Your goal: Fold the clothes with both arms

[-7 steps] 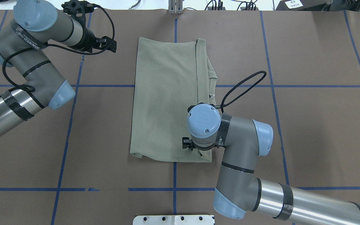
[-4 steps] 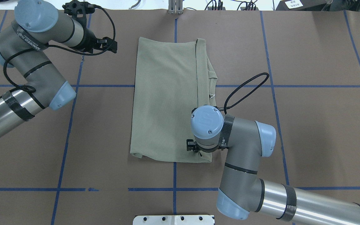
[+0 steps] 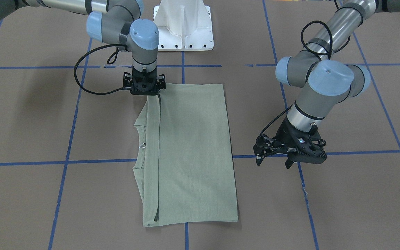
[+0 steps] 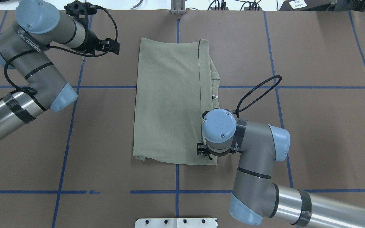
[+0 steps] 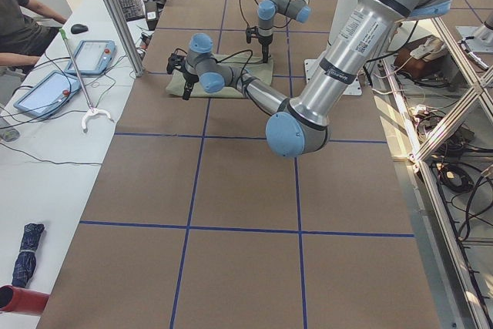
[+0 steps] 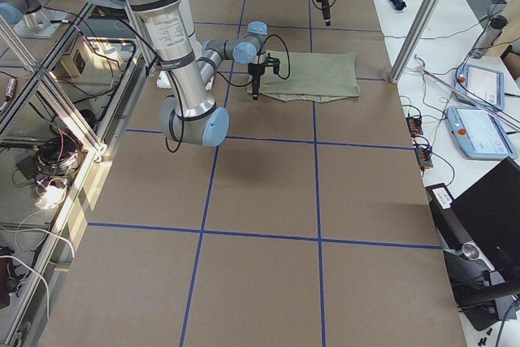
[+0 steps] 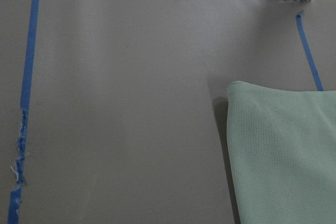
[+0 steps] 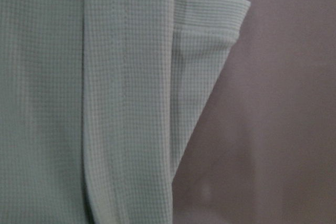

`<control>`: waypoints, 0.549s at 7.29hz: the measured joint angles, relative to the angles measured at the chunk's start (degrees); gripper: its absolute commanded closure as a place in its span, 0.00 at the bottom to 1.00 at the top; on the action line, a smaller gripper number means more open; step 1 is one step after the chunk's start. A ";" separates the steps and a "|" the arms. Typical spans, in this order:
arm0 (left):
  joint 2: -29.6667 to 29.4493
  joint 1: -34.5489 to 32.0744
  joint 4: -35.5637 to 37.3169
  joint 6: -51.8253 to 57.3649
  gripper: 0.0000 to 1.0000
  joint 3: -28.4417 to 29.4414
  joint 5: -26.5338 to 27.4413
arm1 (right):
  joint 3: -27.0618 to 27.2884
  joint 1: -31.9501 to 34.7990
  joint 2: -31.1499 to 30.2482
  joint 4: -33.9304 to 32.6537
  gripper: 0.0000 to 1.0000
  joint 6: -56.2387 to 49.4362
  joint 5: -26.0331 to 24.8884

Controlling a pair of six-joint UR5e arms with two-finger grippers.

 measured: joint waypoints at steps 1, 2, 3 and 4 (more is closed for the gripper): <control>-0.01 0.24 -0.06 -0.36 0.00 0.00 0.00 | 1.23 0.14 -1.54 -0.01 0.00 -0.66 -0.04; -0.01 0.66 -0.14 -1.11 0.00 -0.03 0.00 | 2.27 0.50 -2.78 -0.01 0.00 -1.08 -0.04; -0.02 1.19 -0.20 -1.98 0.00 -0.13 0.00 | 3.80 1.06 -4.32 -0.13 0.00 -1.79 -0.03; -0.05 1.70 -0.23 -2.86 0.00 -0.20 0.00 | 5.54 1.56 -6.19 -0.40 0.00 -2.99 -0.10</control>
